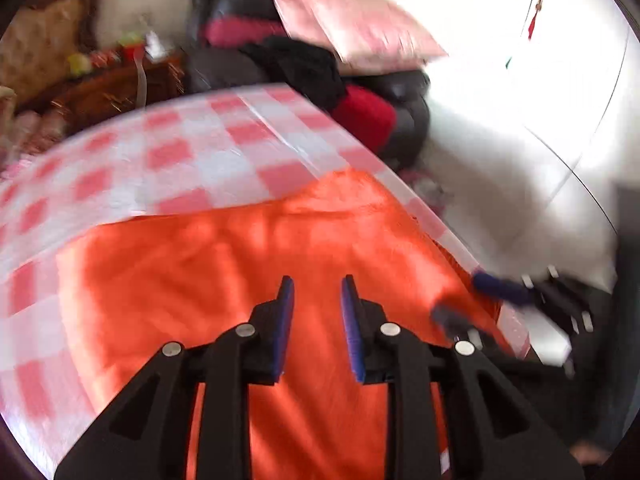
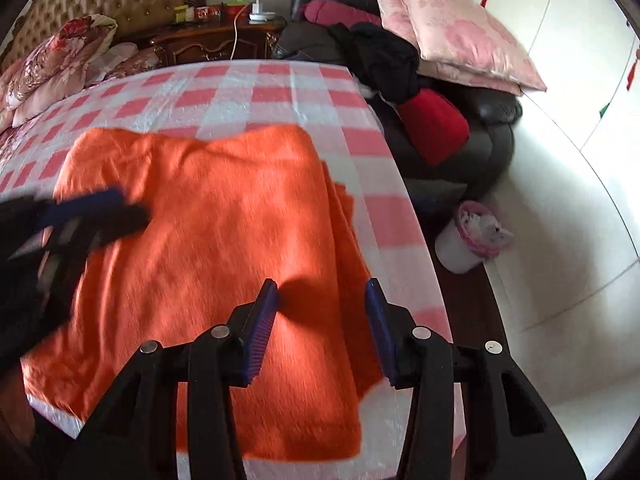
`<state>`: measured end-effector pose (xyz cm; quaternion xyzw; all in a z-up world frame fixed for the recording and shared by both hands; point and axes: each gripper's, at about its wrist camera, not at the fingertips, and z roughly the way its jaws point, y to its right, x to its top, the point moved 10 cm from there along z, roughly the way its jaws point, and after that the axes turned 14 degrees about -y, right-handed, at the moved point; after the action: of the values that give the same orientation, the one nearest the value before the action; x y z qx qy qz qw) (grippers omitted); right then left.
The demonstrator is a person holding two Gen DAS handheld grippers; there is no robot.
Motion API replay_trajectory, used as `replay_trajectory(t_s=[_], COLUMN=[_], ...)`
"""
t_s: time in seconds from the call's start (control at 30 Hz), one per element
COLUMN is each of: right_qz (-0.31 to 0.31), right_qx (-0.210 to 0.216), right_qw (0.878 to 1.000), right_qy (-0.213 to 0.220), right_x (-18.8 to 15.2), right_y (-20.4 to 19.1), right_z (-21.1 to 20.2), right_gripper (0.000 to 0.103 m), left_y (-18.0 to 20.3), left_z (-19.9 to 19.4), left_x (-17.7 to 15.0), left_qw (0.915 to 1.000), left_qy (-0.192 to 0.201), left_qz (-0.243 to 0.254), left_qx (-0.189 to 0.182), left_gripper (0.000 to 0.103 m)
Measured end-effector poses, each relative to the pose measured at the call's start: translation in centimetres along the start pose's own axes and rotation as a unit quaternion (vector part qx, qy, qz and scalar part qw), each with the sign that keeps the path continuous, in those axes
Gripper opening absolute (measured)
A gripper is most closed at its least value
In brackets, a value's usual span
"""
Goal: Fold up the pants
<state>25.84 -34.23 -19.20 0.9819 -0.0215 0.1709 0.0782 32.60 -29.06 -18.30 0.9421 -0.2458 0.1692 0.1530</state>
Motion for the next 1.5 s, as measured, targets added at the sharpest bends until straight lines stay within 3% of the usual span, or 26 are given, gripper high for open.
replay_trajectory(t_s=[0.07, 0.17, 0.23, 0.3, 0.37, 0.5, 0.67, 0.83, 0.9, 1.13, 1.5], right_qz=[0.008, 0.013, 0.019, 0.027, 0.035, 0.046, 0.065, 0.067, 0.069, 0.082, 0.083], right_qx=[0.001, -0.002, -0.007, -0.012, -0.013, -0.026, -0.046, -0.055, -0.053, -0.059, -0.058], right_qw=[1.000, 1.000, 1.000, 0.999, 0.999, 0.999, 0.996, 0.995, 0.994, 0.992, 0.992], right_qy=[-0.008, -0.013, -0.010, -0.011, -0.008, 0.009, 0.036, 0.055, 0.058, 0.073, 0.071], right_x=[-1.0, -1.9, -2.4, -3.0, -3.7, -5.4, -8.2, -11.4, -12.1, -12.1, -12.2], right_y=[0.4, 0.7, 1.0, 1.4, 1.8, 2.0, 2.0, 1.3, 1.3, 2.3, 2.5], right_z=[0.4, 0.4, -0.4, -1.1, -1.9, -4.5, -8.5, -11.7, -12.7, -14.6, -14.4], right_gripper=[0.046, 0.049, 0.049, 0.050, 0.052, 0.062, 0.068, 0.068, 0.068, 0.069, 0.069], left_y=[0.0, -0.8, -1.2, -1.7, -1.9, -2.7, -1.3, 1.1, 1.4, 1.1, 1.1], left_z=[2.3, 2.4, 1.1, -0.6, -2.7, -7.2, -12.2, -16.1, -17.4, -18.4, -18.0], left_x=[0.9, 1.8, 1.4, 0.7, -1.2, -7.1, -13.6, -17.7, -18.3, -17.7, -17.7], left_qw=[0.9995, 0.9994, 0.9990, 0.9983, 0.9976, 0.9933, 0.9910, 0.9925, 0.9914, 0.9879, 0.9879], left_qy=[-0.030, -0.021, -0.001, 0.021, 0.033, 0.049, 0.061, 0.067, 0.077, 0.088, 0.084], left_qz=[0.003, -0.015, -0.029, -0.031, -0.042, -0.087, -0.091, -0.084, -0.083, -0.089, -0.090], left_qx=[0.009, 0.025, 0.034, 0.045, 0.043, 0.058, 0.077, 0.058, 0.066, 0.092, 0.094], left_gripper=[0.025, 0.026, 0.042, 0.047, 0.053, 0.075, 0.101, 0.101, 0.101, 0.101, 0.101])
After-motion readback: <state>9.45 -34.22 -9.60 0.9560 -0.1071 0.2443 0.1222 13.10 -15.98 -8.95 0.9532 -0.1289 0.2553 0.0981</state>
